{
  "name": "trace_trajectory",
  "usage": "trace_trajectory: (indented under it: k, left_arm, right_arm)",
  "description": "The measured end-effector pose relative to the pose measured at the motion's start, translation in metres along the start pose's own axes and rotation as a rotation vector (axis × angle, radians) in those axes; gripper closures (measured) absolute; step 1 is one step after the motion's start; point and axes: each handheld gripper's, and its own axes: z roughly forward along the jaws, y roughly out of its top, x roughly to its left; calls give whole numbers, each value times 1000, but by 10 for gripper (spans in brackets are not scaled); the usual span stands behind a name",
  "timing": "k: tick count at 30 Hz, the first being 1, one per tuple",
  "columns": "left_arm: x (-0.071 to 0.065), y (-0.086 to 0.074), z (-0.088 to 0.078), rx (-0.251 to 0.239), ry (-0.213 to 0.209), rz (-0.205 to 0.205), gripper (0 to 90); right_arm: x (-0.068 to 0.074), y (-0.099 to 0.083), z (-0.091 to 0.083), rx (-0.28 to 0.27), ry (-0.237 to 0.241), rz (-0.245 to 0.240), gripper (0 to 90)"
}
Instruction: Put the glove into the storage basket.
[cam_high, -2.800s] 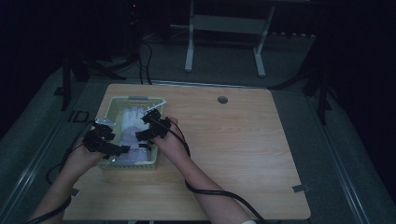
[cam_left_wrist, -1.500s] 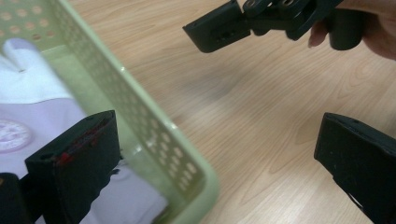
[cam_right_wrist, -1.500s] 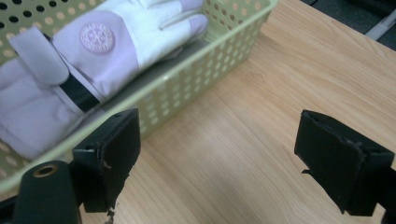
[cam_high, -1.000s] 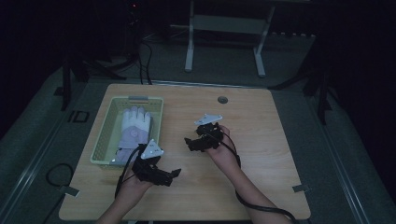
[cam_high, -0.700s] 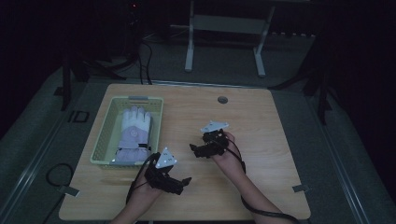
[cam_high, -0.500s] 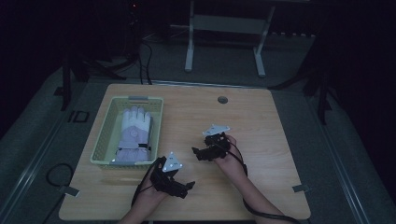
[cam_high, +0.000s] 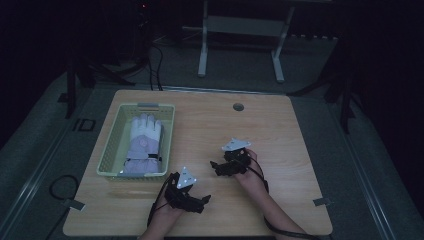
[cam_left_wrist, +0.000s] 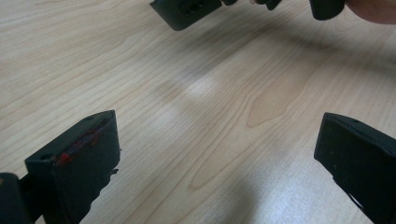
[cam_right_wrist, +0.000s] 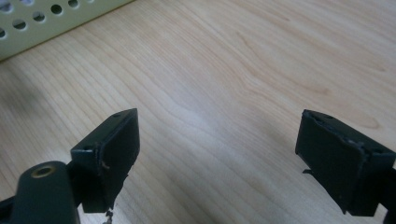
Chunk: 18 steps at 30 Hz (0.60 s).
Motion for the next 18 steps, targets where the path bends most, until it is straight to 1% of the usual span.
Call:
trace_trajectory:
  k: [2, 4, 5, 6, 7, 9, 11, 12, 13, 14, 16, 18]
  left_arm:
    - [-1, -2, 3, -1, 8, 5, 2]
    - [-1, -2, 3, -1, 3, 5, 2]
    - [0, -4, 3, -28, -5, -9, 2]
    - [0, -4, 2, -35, 6, -11, 2]
    - [0, -4, 2, -37, 15, -8, 2]
    - [0, -5, 3, -30, 24, 3, 2]
    - [-3, -5, 3, -27, 32, 23, 2]
    - [-3, -5, 3, -27, 32, 23, 2]
    - [-5, -5, 4, -22, 36, 42, 2]
    - [-6, -5, 5, -20, 38, 48, 2]
    - [-7, -5, 5, -18, 39, 56, 2]
    - [-7, -5, 5, -18, 39, 56, 2]
  right_arm:
    - [-1, -2, 1, 2, 4, 3, 134]
    - [-2, -4, 1, 1, 2, 9, 134]
    - [-4, -5, 1, -8, 3, 13, 134]
    - [-4, -6, 0, -11, 2, 15, 134]
    - [-5, -7, 0, -20, -4, 12, 134]
    - [-7, -9, -1, -29, 0, 15, 133]
    - [-8, -12, -2, -38, -2, 17, 133]
    - [-8, -12, -2, -38, -2, 17, 133]
    - [-11, -15, -2, -41, -4, 24, 133]
    - [-11, -16, -1, -34, 1, 29, 133]
    - [-12, -18, 0, -28, -4, 22, 133]
    - [-13, -19, 0, -29, -1, 26, 133]
